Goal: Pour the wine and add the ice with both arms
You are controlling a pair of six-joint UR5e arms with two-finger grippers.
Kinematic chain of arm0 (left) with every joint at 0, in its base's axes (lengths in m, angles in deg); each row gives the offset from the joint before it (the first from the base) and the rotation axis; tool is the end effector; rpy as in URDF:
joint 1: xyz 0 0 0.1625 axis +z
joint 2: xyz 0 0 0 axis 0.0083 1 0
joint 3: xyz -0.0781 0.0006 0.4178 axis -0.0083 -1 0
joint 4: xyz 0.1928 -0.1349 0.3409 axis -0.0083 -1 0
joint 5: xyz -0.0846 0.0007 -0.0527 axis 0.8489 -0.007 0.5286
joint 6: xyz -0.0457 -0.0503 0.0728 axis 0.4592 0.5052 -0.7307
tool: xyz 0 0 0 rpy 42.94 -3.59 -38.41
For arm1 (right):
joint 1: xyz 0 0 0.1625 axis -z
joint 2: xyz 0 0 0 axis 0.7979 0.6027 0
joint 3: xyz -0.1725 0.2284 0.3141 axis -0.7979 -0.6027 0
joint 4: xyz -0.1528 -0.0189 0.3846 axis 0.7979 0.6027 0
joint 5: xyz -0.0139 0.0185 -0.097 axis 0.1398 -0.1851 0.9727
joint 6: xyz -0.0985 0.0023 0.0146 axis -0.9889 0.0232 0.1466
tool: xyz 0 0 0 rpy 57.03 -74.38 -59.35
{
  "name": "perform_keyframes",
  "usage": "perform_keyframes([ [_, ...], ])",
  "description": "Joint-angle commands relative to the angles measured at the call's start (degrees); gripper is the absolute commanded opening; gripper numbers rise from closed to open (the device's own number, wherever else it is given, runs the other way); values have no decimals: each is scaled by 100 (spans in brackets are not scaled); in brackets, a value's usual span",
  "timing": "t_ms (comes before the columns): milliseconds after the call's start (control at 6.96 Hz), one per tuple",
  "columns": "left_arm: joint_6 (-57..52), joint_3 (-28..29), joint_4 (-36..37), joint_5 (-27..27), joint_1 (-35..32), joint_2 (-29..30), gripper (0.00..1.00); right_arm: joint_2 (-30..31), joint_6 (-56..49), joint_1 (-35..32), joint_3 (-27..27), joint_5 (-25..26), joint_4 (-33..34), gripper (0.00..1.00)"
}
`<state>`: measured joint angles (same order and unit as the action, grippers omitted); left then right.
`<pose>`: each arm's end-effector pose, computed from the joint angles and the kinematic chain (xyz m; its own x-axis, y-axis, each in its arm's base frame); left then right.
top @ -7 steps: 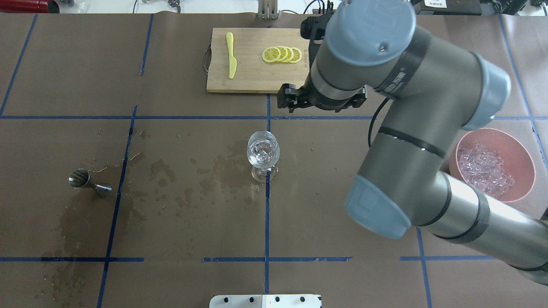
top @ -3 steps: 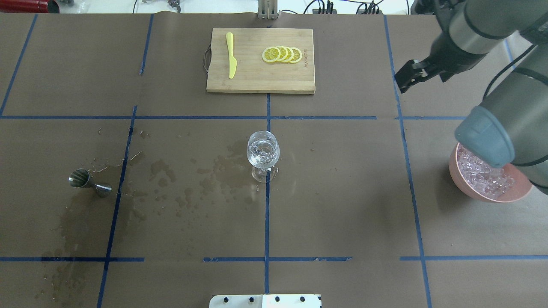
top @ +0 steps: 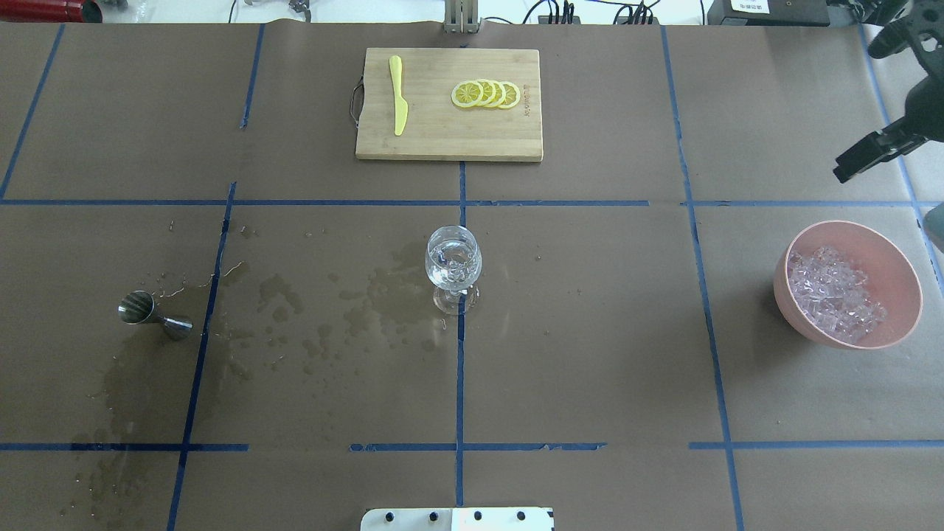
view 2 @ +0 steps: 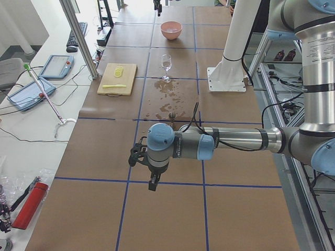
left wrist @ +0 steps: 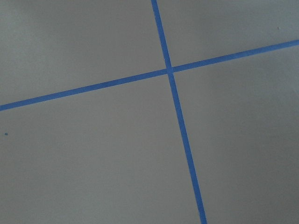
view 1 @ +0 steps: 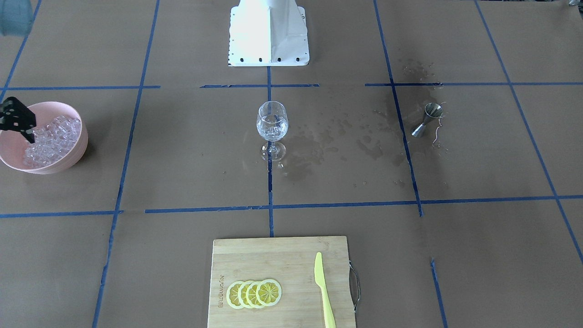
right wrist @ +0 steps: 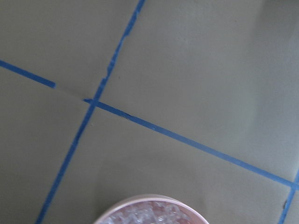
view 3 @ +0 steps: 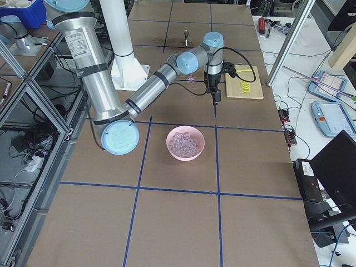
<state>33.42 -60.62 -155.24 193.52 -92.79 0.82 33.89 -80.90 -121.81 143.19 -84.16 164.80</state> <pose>-0.0881 -0.4209 0.6370 0.7174 0.2083 -0.6648 -0.0829 0.9730 0.2154 -0.1152 -0.5161 0.4248 0.7409 -0.3859 0.5497 0.2556 0.9188 0.3006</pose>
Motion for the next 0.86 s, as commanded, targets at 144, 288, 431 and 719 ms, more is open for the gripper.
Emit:
perform_keyframes([
  [144,-5,-5,-9,0,2,1,100,1026,-1392,-888,-539,-120,-120,100],
  [288,-5,-5,-9,0,2,1,100,1308,-1411,-1108,-618,-164,-120,100],
  [431,-5,-5,-17,0,2,1,100,1633,-1472,-1328,-671,-234,-163,100],
  [719,3,21,-9,-35,10,1,100,2171,-1464,-1653,-1737,-662,-2139,100],
])
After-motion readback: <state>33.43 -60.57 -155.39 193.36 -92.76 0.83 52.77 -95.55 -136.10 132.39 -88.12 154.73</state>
